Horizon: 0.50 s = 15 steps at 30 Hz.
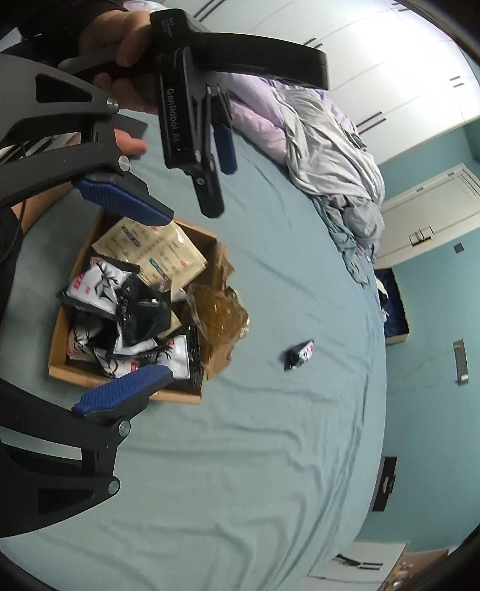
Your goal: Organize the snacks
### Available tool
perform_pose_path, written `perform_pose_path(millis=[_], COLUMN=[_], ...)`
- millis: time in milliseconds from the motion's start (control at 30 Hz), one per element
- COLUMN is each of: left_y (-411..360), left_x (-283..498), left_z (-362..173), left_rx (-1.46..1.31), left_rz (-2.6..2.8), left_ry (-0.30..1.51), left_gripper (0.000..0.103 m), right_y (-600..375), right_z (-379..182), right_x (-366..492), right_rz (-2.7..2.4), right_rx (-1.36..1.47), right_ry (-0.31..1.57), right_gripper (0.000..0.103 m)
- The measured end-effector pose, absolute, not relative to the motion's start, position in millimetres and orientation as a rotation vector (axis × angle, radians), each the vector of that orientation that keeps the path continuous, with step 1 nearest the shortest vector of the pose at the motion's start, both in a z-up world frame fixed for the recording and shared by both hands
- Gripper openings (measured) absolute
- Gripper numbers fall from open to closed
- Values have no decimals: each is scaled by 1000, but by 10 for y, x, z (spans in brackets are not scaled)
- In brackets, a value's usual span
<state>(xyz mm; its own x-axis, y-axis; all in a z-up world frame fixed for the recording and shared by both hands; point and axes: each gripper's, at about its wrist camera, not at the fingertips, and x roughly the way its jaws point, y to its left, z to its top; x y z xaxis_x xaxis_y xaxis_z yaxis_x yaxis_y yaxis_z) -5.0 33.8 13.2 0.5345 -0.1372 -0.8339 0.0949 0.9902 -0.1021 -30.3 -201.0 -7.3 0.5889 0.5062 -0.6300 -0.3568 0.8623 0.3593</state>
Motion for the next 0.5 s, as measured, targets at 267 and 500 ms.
perform_pose_path(millis=[267, 500], left_y=[281, 276], left_x=[-43, -16], left_z=[111, 85], left_rx=[-9, 1], left_rz=[-133, -122], left_ry=[1012, 1035], left_gripper=[85, 85], right_y=[-2048, -2147], right_z=[-95, 30], right_x=[-250, 0], right_rz=[457, 413], right_rx=[271, 243], right_ry=[829, 826], right_gripper=[77, 77])
